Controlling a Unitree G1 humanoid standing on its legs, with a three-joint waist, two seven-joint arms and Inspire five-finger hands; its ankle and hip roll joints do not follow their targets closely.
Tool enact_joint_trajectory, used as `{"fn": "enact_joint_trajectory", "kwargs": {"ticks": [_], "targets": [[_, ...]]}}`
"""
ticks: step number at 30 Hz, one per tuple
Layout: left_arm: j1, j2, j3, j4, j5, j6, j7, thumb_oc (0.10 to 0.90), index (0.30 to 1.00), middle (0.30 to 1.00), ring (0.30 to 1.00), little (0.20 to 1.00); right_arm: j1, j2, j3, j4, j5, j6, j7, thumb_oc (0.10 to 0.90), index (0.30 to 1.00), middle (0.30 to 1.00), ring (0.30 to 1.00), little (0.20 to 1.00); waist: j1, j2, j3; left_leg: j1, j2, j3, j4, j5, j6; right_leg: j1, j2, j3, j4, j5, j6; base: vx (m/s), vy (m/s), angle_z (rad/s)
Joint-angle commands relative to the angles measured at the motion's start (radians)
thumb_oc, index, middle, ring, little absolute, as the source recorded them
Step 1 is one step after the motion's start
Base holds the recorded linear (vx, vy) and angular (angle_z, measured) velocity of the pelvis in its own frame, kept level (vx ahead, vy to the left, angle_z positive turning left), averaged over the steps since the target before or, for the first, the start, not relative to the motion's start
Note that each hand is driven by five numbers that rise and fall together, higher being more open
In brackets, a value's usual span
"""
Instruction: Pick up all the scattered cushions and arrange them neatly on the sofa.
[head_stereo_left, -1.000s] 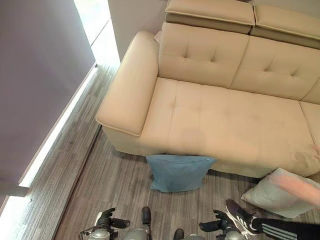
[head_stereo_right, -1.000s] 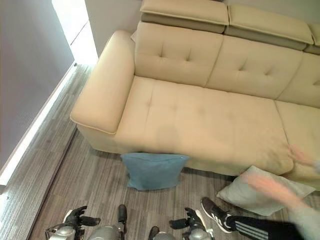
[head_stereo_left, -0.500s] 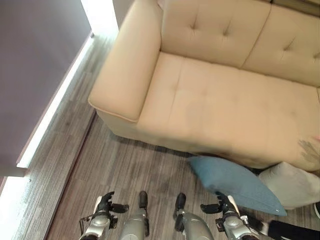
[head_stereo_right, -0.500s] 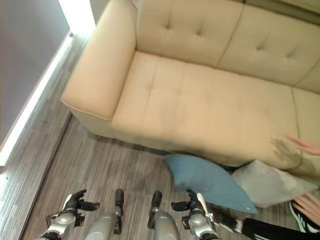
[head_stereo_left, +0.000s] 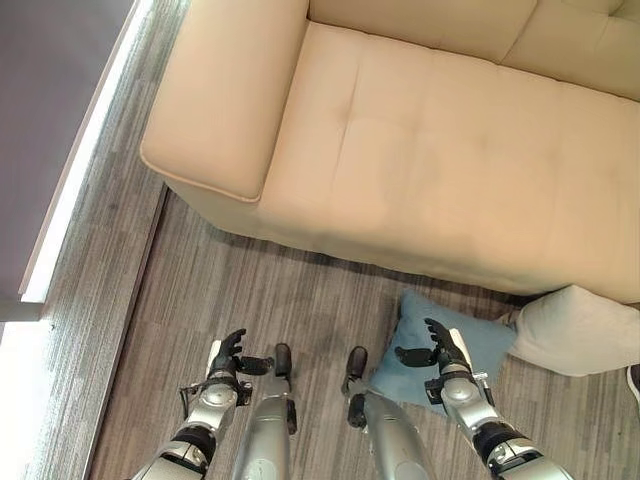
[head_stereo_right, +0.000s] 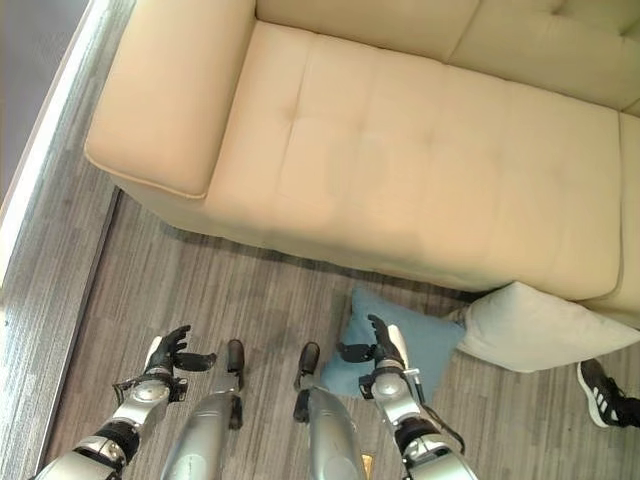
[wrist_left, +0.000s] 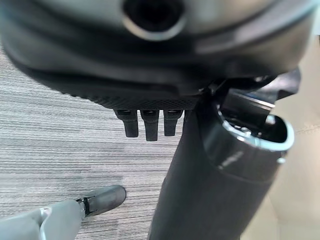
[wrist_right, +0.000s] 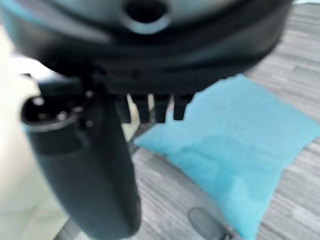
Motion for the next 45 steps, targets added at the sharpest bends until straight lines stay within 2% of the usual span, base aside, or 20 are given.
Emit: {"fn": "enact_joint_trajectory", "kwargs": {"ticks": [1,12,20,22,23,24,26,29,30,33,37,41,45], "targets": [[0.045,-0.009,-0.005,-0.008,-0.007,-0.034,0.027,0.800,0.900,0.900,0.900,0.900,0.056,-0.017,0.014,0.004,0.013,-0.031,-0.032,0.800,0.900,0.900,0.900,0.900,-0.003,-0.010,-0.072,-0.011,-0.037,-0.002,0.048,-0.119,0.010,0.051,-0.020,0.031,-0.026,-0.089,0.051,0.00,0.000,0.00],[0.090,-0.019,0.003,0.070,0.042,-0.005,-0.008,0.800,0.900,0.900,0.900,0.900,0.113,-0.008,0.004,0.102,-0.004,-0.018,-0.010,0.800,0.900,0.900,0.900,0.900,-0.019,-0.006,-0.100,0.092,-0.032,0.012,-0.018,-0.095,-0.006,0.161,0.018,0.050,-0.117,-0.079,0.050,0.01,-0.032,-0.03],[0.119,-0.032,0.001,0.088,0.057,0.003,-0.031,0.800,0.900,0.900,0.900,0.900,0.153,-0.005,-0.015,0.150,0.002,-0.012,0.007,0.800,0.900,0.900,0.900,0.900,-0.035,-0.005,-0.122,0.109,-0.032,0.005,0.020,-0.094,-0.016,0.225,0.041,0.063,-0.164,-0.085,0.034,-0.04,-0.064,0.03],[0.122,-0.038,-0.003,0.091,0.063,0.004,-0.039,0.800,0.900,0.900,0.900,0.900,0.161,-0.007,-0.019,0.153,0.002,-0.010,0.013,0.800,0.900,0.900,0.900,0.900,-0.035,-0.011,-0.116,0.112,-0.047,-0.003,0.087,-0.135,-0.018,0.227,0.034,0.067,-0.156,-0.082,0.029,-0.10,-0.014,0.07],[0.122,-0.038,-0.003,0.091,0.063,0.004,-0.039,0.800,0.900,0.900,0.900,0.900,0.161,-0.006,-0.019,0.153,0.002,-0.010,0.013,0.800,0.900,0.900,0.900,0.900,-0.037,-0.012,-0.119,0.108,-0.048,-0.004,0.086,-0.132,-0.018,0.224,0.033,0.066,-0.156,-0.081,0.030,-0.12,0.024,0.09],[0.123,-0.047,-0.006,0.098,0.070,0.006,-0.046,0.800,0.900,0.900,0.900,0.900,0.162,-0.009,-0.021,0.159,-0.002,-0.008,0.018,0.800,0.900,0.900,0.900,0.900,-0.038,-0.022,-0.118,0.122,-0.074,-0.020,0.173,-0.198,-0.009,0.229,0.019,0.072,-0.153,-0.078,0.026,-0.11,0.045,0.12],[0.129,-0.054,-0.005,0.107,0.074,0.009,-0.052,0.800,0.900,0.900,0.900,0.900,0.164,-0.005,-0.026,0.163,-0.003,-0.008,0.024,0.800,0.900,0.900,0.900,0.900,-0.042,-0.020,-0.130,0.152,-0.091,-0.037,0.219,-0.217,-0.006,0.231,0.019,0.078,-0.149,-0.071,0.025,-0.09,0.077,0.08],[0.134,-0.062,-0.005,0.117,0.074,0.008,-0.058,0.800,0.900,0.900,0.900,0.900,0.166,-0.003,-0.032,0.168,-0.002,-0.006,0.033,0.800,0.900,0.900,0.900,0.900,-0.058,-0.009,-0.152,0.207,-0.097,-0.043,0.181,-0.246,-0.001,0.215,0.021,0.083,-0.149,-0.059,0.033,-0.06,0.119,-0.16],[0.140,-0.066,-0.009,0.113,0.081,0.011,-0.060,0.800,0.900,0.900,0.900,0.900,0.170,-0.001,-0.036,0.167,-0.010,0.001,0.036,0.800,0.900,0.900,0.900,0.900,-0.073,0.005,-0.164,0.246,-0.106,-0.039,0.099,-0.265,0.017,0.188,0.018,0.088,-0.147,-0.035,0.052,-0.12,0.162,-0.03],[0.134,-0.058,-0.013,0.115,0.101,0.010,-0.059,0.800,0.900,0.900,0.900,0.900,0.161,0.003,-0.036,0.163,-0.018,0.006,0.036,0.800,0.900,0.900,0.900,0.900,-0.084,0.003,-0.160,0.245,-0.128,-0.041,0.046,-0.255,0.036,0.129,-0.004,0.094,-0.146,0.026,0.088,-0.19,0.165,0.10],[0.129,-0.039,-0.003,0.119,0.115,0.010,-0.051,0.800,0.900,0.900,0.900,0.900,0.154,0.012,-0.017,0.156,-0.035,0.018,0.041,0.800,0.900,0.900,0.900,0.900,-0.065,-0.010,-0.137,0.217,-0.132,-0.025,0.037,-0.235,0.048,0.091,-0.026,0.072,-0.150,0.046,0.109,-0.22,0.063,-0.15],[0.150,-0.027,0.015,0.145,0.131,0.015,-0.046,0.800,0.900,0.900,0.900,0.900,0.153,0.014,-0.015,0.160,-0.044,0.020,0.043,0.800,0.900,0.900,0.900,0.900,-0.036,0.001,-0.119,0.200,-0.098,0.013,0.029,-0.208,0.056,0.102,-0.052,0.021,-0.058,-0.012,0.103,-0.20,-0.001,-0.49],[0.176,-0.023,0.028,0.157,0.142,0.022,-0.046,0.800,0.900,0.900,0.900,0.900,0.168,0.015,-0.015,0.178,-0.048,0.022,0.049,0.800,0.900,0.900,0.900,0.900,-0.012,0.018,-0.153,0.194,-0.063,0.033,-0.010,-0.169,0.063,0.165,-0.056,0.053,0.040,-0.075,0.093,-0.12,-0.060,-0.40]]}}
